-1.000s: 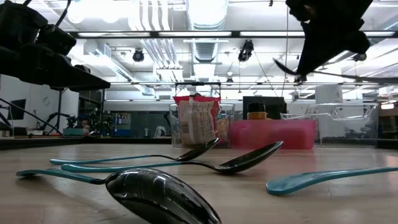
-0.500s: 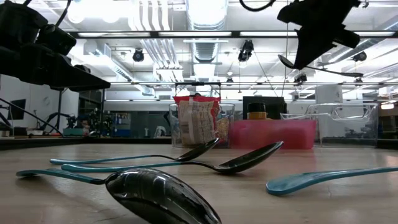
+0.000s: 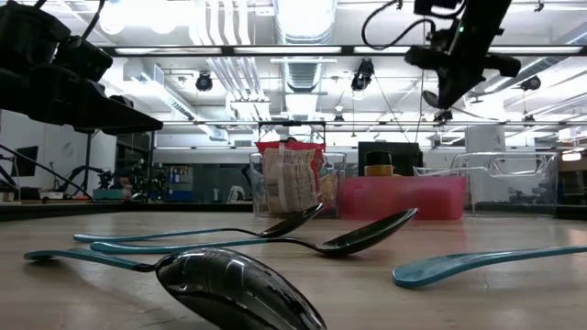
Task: Pick & Place Food Item
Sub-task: Put the blue spoon into the right transparent bin
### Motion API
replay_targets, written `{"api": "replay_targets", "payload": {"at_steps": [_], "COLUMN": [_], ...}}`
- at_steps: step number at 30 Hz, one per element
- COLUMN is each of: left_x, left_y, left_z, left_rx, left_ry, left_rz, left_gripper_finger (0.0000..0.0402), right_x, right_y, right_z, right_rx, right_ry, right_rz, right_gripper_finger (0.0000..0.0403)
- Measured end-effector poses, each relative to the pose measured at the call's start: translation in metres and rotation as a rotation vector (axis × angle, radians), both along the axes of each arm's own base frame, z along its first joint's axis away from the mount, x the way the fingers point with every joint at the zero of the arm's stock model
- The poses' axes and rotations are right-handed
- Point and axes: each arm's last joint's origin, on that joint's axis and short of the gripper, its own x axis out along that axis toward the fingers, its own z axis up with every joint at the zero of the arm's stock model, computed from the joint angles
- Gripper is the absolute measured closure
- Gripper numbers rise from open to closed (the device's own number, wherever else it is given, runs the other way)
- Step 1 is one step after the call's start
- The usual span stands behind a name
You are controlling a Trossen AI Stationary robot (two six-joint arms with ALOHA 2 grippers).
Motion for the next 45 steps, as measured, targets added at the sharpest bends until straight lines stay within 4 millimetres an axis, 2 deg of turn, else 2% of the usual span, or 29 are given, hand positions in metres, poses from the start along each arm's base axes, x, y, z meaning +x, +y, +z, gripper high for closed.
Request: {"api": "replay_targets", "payload": {"at_steps": [9,19,29,45], "left_x": [0.000,0.000,0.000,0.000], "left_y": [0.000,0.000,0.000,0.000], "left_z": [0.000,0.000,0.000,0.000], "left_rx": [-0.003,-0.002,-0.002,0.000], "left_ry": [0.000,0.000,0.000,0.000], "left_rz": [0.000,0.000,0.000,0.000], "left_gripper_finger": [0.0158,0.0158,0.0158,0.0158], "right_x": [-0.012,-0.016,-0.022,-0.007], "right_y": [-0.043,-0.074,-0.091,-0.106], "right_z": [-0.009,-0.049,-0.087,-0.131], "right_rx": [0.029,0.091,0.208,0.334], "right_ry": [0.095,0.095,0.107,0.189], "right_rz": [-0.127,-0.155,-0.193,-0.193], "right_gripper_finger": [0.0383,0.0383,0.0383,0.0383]}}
